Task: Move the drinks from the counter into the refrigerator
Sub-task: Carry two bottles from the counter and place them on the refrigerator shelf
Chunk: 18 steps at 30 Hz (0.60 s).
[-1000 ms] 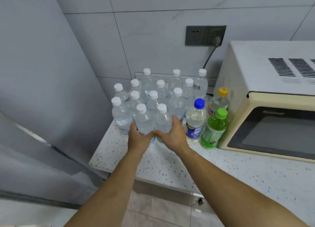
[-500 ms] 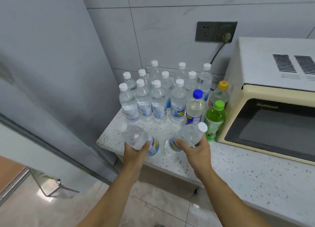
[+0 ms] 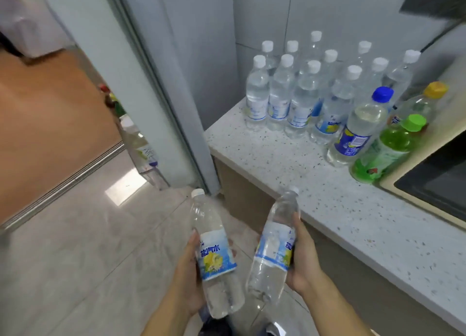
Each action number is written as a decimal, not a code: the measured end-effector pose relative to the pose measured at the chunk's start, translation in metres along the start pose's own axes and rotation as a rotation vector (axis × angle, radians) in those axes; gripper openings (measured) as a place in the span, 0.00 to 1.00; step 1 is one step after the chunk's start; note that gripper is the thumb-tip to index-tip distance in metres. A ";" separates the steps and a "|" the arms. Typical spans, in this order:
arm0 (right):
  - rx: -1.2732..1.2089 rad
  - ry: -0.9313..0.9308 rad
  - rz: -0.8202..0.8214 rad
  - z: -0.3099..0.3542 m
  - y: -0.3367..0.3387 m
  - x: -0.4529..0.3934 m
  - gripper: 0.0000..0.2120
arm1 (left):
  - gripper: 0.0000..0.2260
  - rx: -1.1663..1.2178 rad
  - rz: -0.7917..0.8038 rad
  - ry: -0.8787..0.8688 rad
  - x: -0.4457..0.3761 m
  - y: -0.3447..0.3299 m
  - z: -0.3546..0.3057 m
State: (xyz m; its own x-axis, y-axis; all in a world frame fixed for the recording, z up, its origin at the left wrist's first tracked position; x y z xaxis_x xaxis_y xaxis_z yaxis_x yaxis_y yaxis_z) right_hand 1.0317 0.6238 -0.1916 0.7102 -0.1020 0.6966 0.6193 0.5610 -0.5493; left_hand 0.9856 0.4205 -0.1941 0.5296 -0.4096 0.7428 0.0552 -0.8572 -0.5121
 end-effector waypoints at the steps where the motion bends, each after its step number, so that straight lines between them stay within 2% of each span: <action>1: 0.008 -0.059 0.043 -0.015 -0.011 0.000 0.32 | 0.32 0.029 -0.021 -0.008 0.009 0.014 -0.003; 4: 0.000 -0.223 0.172 -0.058 -0.048 0.003 0.30 | 0.32 0.111 -0.067 -0.049 0.035 0.056 -0.015; 8: 0.029 -0.376 0.229 -0.113 -0.098 0.002 0.28 | 0.30 0.263 -0.099 -0.123 0.066 0.114 -0.036; 11: 0.144 -0.387 0.228 -0.149 -0.133 -0.010 0.27 | 0.29 0.309 -0.115 -0.164 0.088 0.157 -0.056; 14: 0.299 -0.345 0.253 -0.180 -0.176 -0.025 0.32 | 0.28 0.326 -0.145 -0.229 0.106 0.204 -0.085; 18: 0.444 -0.312 0.277 -0.228 -0.243 -0.037 0.29 | 0.26 0.234 -0.174 -0.255 0.129 0.257 -0.127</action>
State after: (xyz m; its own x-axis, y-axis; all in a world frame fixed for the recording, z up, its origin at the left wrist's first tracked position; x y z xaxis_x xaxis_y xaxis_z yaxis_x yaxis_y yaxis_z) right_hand 0.9313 0.3038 -0.1896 0.6517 0.3047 0.6946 0.1792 0.8280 -0.5314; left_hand 0.9606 0.1078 -0.1751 0.6869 -0.1487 0.7114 0.3389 -0.8003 -0.4945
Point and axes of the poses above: each hand's wrist, its own x-axis away from the middle knuckle, its own y-axis out of the back of the hand, z = x × y, the point moved 6 cm from there along -x, towards the middle knuckle, and after that the axes turned 1 degree about y, right-handed, at the moved point
